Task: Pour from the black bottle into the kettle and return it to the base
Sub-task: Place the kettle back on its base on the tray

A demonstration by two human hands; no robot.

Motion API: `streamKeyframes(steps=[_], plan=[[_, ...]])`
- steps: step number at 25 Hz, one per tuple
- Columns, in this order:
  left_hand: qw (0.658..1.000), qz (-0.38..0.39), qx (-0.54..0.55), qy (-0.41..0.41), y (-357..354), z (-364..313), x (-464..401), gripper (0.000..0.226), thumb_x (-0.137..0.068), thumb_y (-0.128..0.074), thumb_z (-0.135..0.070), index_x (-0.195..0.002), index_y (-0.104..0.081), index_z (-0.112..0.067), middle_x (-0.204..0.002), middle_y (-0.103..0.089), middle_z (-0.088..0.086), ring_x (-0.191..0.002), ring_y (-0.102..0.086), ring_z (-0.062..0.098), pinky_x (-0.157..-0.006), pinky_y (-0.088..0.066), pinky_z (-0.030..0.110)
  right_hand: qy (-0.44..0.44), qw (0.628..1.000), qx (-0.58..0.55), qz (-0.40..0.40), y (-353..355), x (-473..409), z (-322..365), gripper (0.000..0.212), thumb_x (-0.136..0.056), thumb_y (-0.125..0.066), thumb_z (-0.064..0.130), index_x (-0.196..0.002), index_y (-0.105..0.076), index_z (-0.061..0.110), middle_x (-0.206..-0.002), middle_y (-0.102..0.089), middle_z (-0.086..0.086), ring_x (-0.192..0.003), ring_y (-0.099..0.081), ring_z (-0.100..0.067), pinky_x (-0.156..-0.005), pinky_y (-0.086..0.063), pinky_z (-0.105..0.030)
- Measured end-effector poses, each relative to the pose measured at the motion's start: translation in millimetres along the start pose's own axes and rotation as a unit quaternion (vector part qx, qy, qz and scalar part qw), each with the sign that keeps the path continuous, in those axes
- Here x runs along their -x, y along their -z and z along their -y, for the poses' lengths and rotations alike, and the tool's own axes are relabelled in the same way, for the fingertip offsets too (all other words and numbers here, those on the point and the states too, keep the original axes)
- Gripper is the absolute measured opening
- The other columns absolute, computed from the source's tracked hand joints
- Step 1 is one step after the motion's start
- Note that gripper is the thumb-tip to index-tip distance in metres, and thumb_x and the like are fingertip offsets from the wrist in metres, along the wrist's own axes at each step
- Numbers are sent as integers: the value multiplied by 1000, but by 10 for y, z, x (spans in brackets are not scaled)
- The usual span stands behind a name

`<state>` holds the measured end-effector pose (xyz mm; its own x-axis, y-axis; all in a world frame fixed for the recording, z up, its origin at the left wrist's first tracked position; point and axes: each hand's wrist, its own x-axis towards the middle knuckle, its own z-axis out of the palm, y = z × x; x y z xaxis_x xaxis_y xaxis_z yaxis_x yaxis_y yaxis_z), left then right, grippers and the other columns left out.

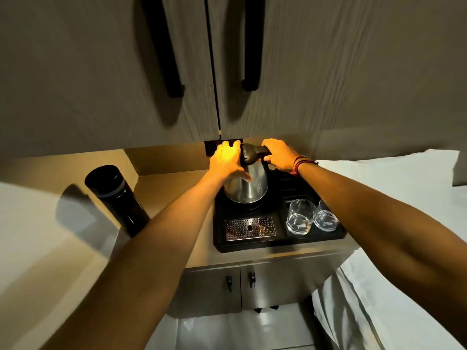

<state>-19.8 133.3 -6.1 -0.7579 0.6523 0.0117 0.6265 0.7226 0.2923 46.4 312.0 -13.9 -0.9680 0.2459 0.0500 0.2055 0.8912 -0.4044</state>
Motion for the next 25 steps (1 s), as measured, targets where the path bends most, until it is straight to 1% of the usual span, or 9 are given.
streamKeyframes(steps=[2, 4, 8, 10, 12, 15, 18, 21, 25], plan=[[1000, -8, -7, 0, -40, -52, -34, 108, -51, -94, -53, -138, -42, -14, -129, -48, 15, -124, -47, 37, -96, -50, 54, 4, 1000, -13, -2, -11, -17, -100, 24, -86, -61, 6, -108, -55, 2, -113, -59, -22, -103, -58, -36, -83, -41, -37], [1000, -16, -15, 5, -41, -61, -63, 106, -50, -93, -56, -134, -45, -14, -127, -50, 15, -121, -50, 36, -94, -51, 53, 11, 1000, -23, -1, -14, -69, -150, 23, -86, -61, 6, -109, -55, 3, -113, -59, -21, -102, -58, -34, -81, -40, -35], [998, -43, -44, 17, -91, -43, -54, 110, -50, -89, -66, -135, -44, -12, -126, -52, 15, -120, -51, 35, -93, -52, 51, 26, 999, -28, 9, -34, -181, -146, 19, -86, -60, 4, -104, -56, 6, -110, -59, -19, -98, -57, -29, -79, -39, -33], [997, -55, -55, 26, -141, -48, -47, 111, -50, -87, -69, -135, -45, -12, -125, -53, 15, -118, -52, 34, -92, -53, 50, 36, 999, -26, 25, -31, -226, -153, 18, -85, -60, 4, -103, -56, 6, -110, -60, -19, -96, -56, -27, -79, -40, -34], [995, -60, -68, 32, -160, -62, -41, 109, -48, -86, -71, -131, -47, -12, -123, -55, 15, -115, -54, 35, -91, -53, 49, 47, 998, -17, 49, -1, -252, -167, 19, -85, -60, 6, -104, -56, 6, -109, -60, -18, -98, -58, -29, -80, -42, -34], [996, -48, -74, 29, -125, -32, -62, 108, -48, -86, -71, -130, -47, -14, -122, -56, 14, -115, -55, 36, -92, -52, 49, 58, 995, 2, 79, 53, -245, -158, 19, -85, -61, 10, -104, -56, 8, -107, -62, -18, -98, -59, -32, -79, -43, -35], [997, -9, -70, 22, -77, 35, -67, 111, -48, -86, -71, -135, -45, -15, -123, -56, 13, -115, -55, 35, -92, -52, 49, 67, 993, 24, 99, 85, -225, -107, 21, -85, -61, 14, -105, -56, 9, -107, -63, -18, -97, -60, -32, -79, -43, -35], [998, -8, -60, 1, -114, 53, -46, 110, -51, -87, -68, -137, -44, -15, -123, -57, 12, -115, -56, 34, -92, -52, 48, 77, 987, 60, 124, 115, -172, -105, 23, -85, -61, 14, -106, -57, 6, -106, -65, -19, -97, -61, -34, -78, -44, -36], [998, -5, -56, -8, -153, 33, -60, 110, -53, -89, -61, -141, -42, -15, -126, -57, 12, -117, -55, 34, -96, -50, 49, 64, 993, 44, 85, 58, -73, -163, 20, -87, -60, 13, -105, -56, 6, -107, -64, -18, -98, -61, -33, -77, -41, -34]])
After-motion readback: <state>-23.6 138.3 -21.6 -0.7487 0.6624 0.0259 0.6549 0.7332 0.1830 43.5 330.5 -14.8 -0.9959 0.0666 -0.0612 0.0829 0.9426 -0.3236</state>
